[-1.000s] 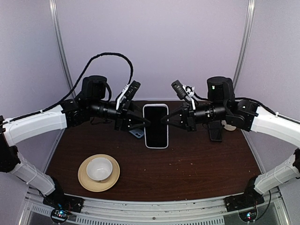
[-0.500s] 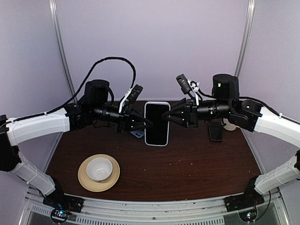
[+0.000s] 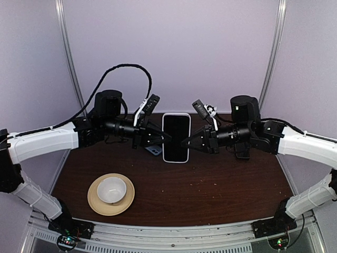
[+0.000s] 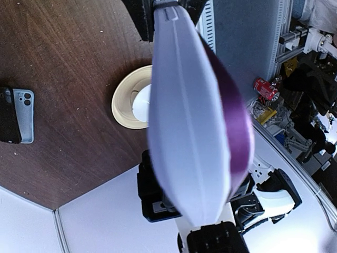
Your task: Put the phone into the phone case
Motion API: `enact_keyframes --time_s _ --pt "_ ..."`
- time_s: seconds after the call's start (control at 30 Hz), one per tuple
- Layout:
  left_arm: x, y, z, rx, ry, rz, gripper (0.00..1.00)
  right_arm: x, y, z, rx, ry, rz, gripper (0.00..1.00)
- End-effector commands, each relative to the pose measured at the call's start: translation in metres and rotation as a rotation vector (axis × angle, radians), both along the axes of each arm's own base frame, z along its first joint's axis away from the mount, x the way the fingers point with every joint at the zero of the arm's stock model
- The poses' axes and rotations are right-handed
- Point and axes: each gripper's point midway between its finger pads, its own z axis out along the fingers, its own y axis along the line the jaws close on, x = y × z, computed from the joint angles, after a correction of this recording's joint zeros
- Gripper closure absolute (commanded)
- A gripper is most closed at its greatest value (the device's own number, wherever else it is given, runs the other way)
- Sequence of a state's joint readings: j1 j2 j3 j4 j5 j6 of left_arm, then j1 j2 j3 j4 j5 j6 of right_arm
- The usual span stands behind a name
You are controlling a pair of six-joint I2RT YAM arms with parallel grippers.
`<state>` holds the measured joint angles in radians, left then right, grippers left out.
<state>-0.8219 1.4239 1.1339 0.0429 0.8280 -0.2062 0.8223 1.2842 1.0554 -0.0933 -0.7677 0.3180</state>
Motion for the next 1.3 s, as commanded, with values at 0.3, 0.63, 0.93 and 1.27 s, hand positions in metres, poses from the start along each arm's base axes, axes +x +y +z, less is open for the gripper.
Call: enact_keyframes --time_s 0.3,0.63,0.93,1.27 --pt "0.011 0.001 0.019 -0.053 -0.069 0.074 0.41 0.023 -0.012 0.002 0.012 0.034 -0.116 1.00" --pt "0.090 0.053 -0.031 0.182 -0.032 0.450 0.02 0.061 -0.045 -0.128 -0.349 0.458 -0.292 1.00" --pt "0.104 0.066 -0.052 0.299 -0.041 0.529 0.02 0.119 -0.060 -0.188 -0.443 0.620 -0.397 1.00" --pt "0.127 0.087 -0.097 0.501 -0.026 0.635 0.02 0.150 -0.077 -0.215 -0.462 0.699 -0.456 1.00"
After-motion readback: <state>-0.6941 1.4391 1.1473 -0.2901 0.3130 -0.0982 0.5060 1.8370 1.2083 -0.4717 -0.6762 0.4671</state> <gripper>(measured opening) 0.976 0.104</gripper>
